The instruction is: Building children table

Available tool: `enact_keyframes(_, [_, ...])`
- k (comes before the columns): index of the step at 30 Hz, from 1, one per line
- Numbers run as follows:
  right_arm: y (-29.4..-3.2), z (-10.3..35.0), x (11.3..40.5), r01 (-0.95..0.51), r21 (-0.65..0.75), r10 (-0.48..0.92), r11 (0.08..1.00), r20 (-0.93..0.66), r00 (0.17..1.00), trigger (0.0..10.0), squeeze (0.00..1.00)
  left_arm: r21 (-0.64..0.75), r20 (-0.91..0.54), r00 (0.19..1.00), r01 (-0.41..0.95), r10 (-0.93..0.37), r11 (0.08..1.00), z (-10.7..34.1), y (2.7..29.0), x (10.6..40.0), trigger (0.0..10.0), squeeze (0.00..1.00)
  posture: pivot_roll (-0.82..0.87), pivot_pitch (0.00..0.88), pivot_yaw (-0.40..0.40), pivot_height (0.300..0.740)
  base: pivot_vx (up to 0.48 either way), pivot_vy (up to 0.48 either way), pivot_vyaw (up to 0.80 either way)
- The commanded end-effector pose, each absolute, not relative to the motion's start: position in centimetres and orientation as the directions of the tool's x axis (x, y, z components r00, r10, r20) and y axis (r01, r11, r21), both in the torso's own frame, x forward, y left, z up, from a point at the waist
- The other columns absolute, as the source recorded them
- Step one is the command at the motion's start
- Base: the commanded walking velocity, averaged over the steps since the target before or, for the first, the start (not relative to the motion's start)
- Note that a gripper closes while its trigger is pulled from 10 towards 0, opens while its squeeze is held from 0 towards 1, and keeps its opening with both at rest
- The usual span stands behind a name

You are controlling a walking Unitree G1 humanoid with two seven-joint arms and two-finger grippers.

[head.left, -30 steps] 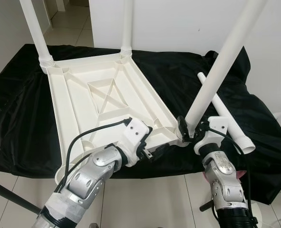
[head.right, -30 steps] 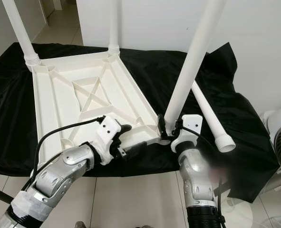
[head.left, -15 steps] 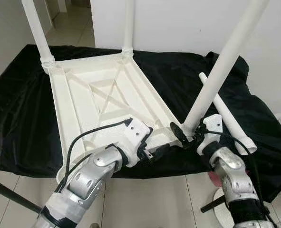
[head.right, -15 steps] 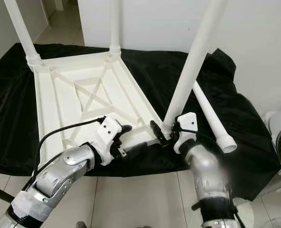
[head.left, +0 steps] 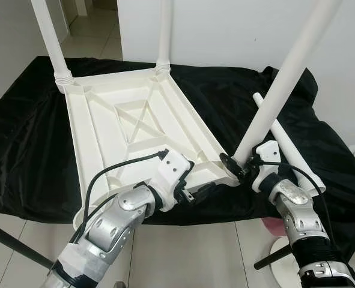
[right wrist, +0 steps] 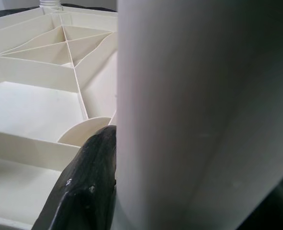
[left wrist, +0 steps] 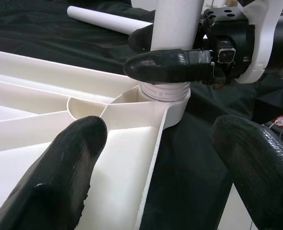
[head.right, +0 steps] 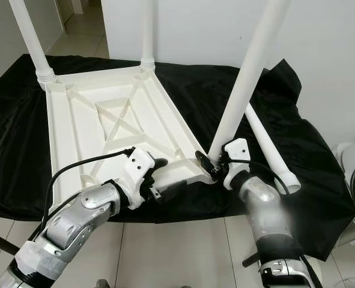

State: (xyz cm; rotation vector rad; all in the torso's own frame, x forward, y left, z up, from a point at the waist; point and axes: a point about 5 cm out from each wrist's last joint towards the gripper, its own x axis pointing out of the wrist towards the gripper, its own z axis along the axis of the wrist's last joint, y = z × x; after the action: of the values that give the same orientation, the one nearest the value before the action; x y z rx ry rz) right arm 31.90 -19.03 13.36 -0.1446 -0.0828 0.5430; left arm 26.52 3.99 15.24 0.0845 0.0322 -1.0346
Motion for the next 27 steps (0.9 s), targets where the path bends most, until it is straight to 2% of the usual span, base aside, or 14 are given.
enact_keyframes(1, [-19.9,12.5,31.7,-0.494,-0.126,0.498,0.860,0.005,0.867,9.6,0.00,0.056,-0.069,0.411,0.911,-0.909,0.408,15.3,3.6,26.0,10.0,0.00,0.00,0.037,-0.058,0.740,0.000,0.000,0.00])
enact_keyframes(10, [-20.1,12.5,31.8,-0.465,-0.073,0.467,0.882,0.018,0.884,10.0,0.00,0.053,-0.071,0.410,0.912,-0.909,0.407,15.3,3.6,25.9,10.0,0.00,-0.01,0.039,-0.056,0.740,0.000,0.000,0.00])
enact_keyframes(14, [-19.3,12.9,31.8,-0.408,-0.039,0.409,0.912,0.040,0.912,10.0,0.00,0.053,-0.072,0.408,0.913,-0.910,0.405,15.2,3.5,25.9,10.0,0.00,-0.01,0.043,-0.055,0.740,0.000,0.000,0.00])
enact_keyframes(16, [-18.1,13.3,31.7,-0.328,-0.011,0.328,0.945,0.052,0.943,10.0,0.00,0.051,-0.074,0.408,0.913,-0.910,0.405,15.2,3.5,25.9,10.0,0.00,-0.01,0.046,-0.056,0.740,0.000,0.000,0.00])
enact_keyframes(21, [-17.9,13.2,31.7,-0.281,-0.008,0.281,0.960,0.042,0.959,10.0,0.00,0.051,-0.075,0.408,0.913,-0.910,0.405,15.2,3.5,25.8,10.0,0.00,-0.01,0.046,-0.058,0.740,0.000,0.000,0.00])
enact_keyframes(24, [-17.7,12.8,31.2,-0.073,0.034,0.073,0.997,0.013,0.997,10.0,0.00,0.049,-0.078,0.414,0.910,-0.907,0.411,15.1,3.6,25.9,10.0,0.00,-0.01,0.050,-0.057,0.740,0.000,0.000,0.00])
enact_keyframes(25, [-17.7,12.8,31.2,-0.073,0.034,0.073,0.997,0.013,0.997,10.0,0.00,0.049,-0.078,0.414,0.910,-0.907,0.411,15.1,3.6,25.9,10.0,0.00,-0.01,0.050,-0.057,0.740,0.000,0.000,0.00])
enact_keyframes(27, [-17.5,12.4,30.9,0.031,0.063,-0.030,0.998,-0.005,1.000,10.0,0.00,0.049,-0.080,0.412,0.911,-0.908,0.409,15.0,3.6,25.9,10.0,0.00,-0.01,0.052,-0.054,0.740,0.000,0.000,0.00])
